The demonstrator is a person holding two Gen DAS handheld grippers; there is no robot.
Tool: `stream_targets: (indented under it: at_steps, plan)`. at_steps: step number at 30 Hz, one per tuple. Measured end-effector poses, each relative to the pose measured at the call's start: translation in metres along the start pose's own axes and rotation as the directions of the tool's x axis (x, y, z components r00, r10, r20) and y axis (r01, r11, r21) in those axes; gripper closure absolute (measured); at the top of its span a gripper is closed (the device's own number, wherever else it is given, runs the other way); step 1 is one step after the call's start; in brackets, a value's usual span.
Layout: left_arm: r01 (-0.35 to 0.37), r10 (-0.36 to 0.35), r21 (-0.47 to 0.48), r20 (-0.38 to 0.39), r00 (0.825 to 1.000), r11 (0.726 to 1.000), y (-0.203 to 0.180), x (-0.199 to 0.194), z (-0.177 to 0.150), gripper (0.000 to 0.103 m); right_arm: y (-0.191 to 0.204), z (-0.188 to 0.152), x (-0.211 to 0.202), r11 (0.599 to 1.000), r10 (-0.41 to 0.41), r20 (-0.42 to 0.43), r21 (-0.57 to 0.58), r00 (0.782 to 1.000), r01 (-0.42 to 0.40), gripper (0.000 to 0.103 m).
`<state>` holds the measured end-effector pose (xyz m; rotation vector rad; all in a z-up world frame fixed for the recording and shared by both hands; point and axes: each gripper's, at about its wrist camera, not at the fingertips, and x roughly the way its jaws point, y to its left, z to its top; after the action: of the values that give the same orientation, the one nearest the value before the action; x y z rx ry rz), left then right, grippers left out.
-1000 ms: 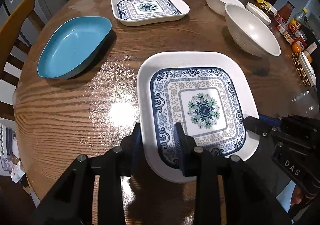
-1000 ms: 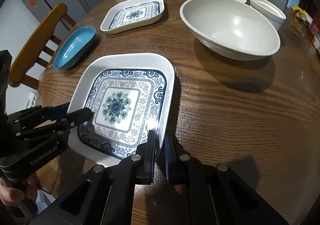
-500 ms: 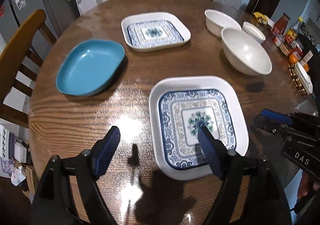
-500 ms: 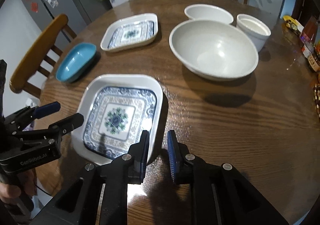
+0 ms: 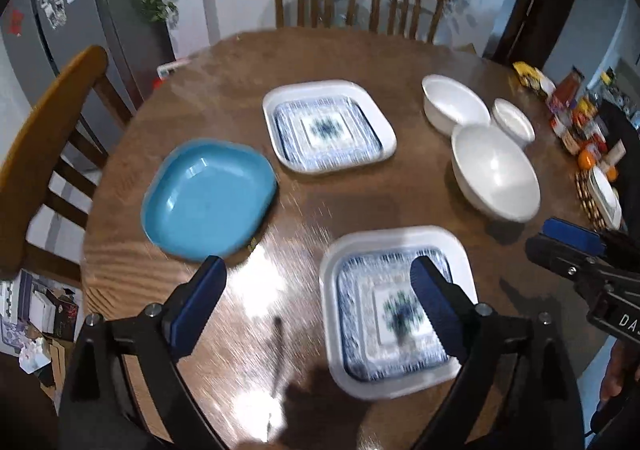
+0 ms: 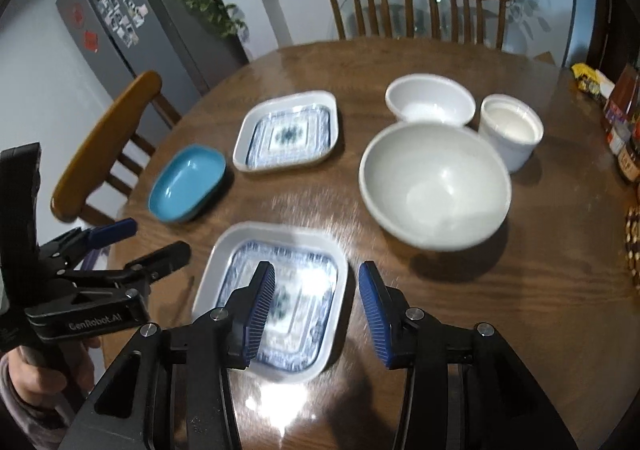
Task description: Organize plates and bowls
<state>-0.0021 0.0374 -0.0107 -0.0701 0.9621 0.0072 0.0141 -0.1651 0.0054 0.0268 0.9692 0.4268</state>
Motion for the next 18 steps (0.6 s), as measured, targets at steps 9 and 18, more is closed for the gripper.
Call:
stream_targets:
  at_steps: [9, 18]
  plan:
    - [-0.037, 0.038, -0.023, 0.046, 0.998, 0.999, 0.008, 0.008, 0.048, 0.003, 0.000, 0.045, 0.010, 1.000, -0.003, 0.028, -0.011, 1.000, 0.003, 0.058]
    - [-0.015, 0.016, -0.084, 0.014, 1.000, 0.996, 0.013, 0.049, 0.082, 0.005, 0.002, 0.081, 0.054, 1.000, 0.000, -0.026, -0.005, 1.000, 0.000, 0.058]
